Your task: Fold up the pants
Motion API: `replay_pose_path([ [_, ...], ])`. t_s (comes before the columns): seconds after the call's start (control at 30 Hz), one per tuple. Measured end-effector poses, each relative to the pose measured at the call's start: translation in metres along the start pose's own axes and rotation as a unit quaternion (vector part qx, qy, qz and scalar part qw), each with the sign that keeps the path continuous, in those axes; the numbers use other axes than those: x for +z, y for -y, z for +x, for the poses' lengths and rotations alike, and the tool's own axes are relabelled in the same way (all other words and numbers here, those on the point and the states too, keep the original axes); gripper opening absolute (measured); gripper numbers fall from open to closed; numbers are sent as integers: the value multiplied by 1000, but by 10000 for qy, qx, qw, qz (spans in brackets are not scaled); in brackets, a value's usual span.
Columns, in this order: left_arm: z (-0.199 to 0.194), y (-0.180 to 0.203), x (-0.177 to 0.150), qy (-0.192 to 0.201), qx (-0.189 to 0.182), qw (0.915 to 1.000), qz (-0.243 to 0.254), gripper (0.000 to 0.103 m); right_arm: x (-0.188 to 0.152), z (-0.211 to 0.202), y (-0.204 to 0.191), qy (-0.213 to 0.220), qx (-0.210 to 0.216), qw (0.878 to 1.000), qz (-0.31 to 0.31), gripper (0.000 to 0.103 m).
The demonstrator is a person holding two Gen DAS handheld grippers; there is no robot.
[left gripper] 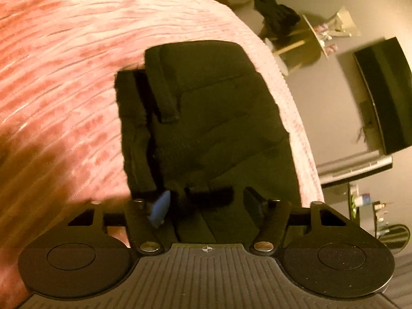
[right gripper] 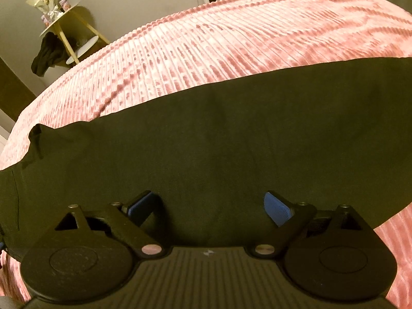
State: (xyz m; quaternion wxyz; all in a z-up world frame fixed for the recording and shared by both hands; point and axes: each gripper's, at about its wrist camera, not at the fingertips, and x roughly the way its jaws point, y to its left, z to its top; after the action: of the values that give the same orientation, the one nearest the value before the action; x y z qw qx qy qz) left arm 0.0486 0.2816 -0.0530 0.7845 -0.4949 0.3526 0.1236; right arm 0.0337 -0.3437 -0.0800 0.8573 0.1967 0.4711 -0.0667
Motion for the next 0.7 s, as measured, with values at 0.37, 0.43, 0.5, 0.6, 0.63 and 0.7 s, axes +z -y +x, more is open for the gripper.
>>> replay_pose_path([
  [0.37, 4, -2, 12, 118, 301, 9995, 19, 66, 0, 0, 1, -11, -20, 10000, -2, 93],
  [0.43, 5, 0, 13, 257, 297, 9992, 88, 66, 0, 0, 1, -14, -29, 10000, -14, 93],
  [0.5, 9, 0, 16, 312, 344, 9986, 264, 62, 0, 0, 1, -22, -27, 10000, -16, 93],
  [0.6, 6, -4, 17, 391, 386, 9984, 100, 27, 0, 0, 1, -24, -26, 10000, -9, 93],
  [0.63, 2, -6, 17, 403, 318, 9986, 114, 18, 0, -1, 2, -15, -15, 10000, 10, 93],
  [0.7, -13, -7, 15, 483, 106, 9986, 173, 8, 0, -1, 3, 5, 5, 10000, 51, 93],
])
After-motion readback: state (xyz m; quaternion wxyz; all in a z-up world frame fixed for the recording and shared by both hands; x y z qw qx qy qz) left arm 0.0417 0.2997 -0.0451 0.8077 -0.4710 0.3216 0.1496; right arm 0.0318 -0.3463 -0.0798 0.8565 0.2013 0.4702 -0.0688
